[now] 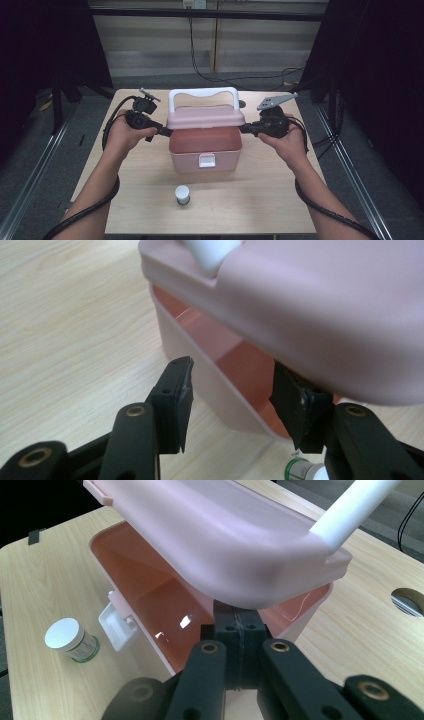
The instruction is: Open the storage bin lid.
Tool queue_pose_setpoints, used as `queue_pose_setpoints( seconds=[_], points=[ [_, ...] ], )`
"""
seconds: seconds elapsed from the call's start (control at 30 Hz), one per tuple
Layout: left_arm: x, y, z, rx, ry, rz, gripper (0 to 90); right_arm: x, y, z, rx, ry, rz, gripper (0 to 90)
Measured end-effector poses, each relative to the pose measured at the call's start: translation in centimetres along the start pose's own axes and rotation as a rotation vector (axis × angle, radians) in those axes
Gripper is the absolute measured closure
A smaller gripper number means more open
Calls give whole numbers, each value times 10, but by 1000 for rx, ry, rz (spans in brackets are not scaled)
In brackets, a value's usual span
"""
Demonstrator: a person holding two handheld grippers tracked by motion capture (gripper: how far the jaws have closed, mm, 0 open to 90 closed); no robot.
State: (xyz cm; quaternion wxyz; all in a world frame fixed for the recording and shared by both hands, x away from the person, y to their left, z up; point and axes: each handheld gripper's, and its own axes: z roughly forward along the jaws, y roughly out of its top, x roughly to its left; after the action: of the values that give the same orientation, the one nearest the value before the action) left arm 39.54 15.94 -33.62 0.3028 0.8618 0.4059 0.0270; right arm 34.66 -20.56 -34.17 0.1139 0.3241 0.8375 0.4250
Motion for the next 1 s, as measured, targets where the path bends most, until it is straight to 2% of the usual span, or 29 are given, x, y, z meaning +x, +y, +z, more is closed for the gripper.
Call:
queue_pose_setpoints(
  seconds=[0.23,0.43,0.8,0.9,1.0],
  points=[
    [1,1,-1,-10,-8,-12,504,0,-2,1,-6,10,5,900],
    [1,4,-4,-28,1,-15,506,2,-12,11,4,21,14,899],
    [-1,14,-9,-51,16,-16,514,7,-36,37,55,62,17,898],
    [-2,16,-10,-58,11,-13,528,8,-38,39,56,68,24,897],
    [-1,20,-13,-65,24,-15,536,8,-40,41,58,67,23,896]
  ],
)
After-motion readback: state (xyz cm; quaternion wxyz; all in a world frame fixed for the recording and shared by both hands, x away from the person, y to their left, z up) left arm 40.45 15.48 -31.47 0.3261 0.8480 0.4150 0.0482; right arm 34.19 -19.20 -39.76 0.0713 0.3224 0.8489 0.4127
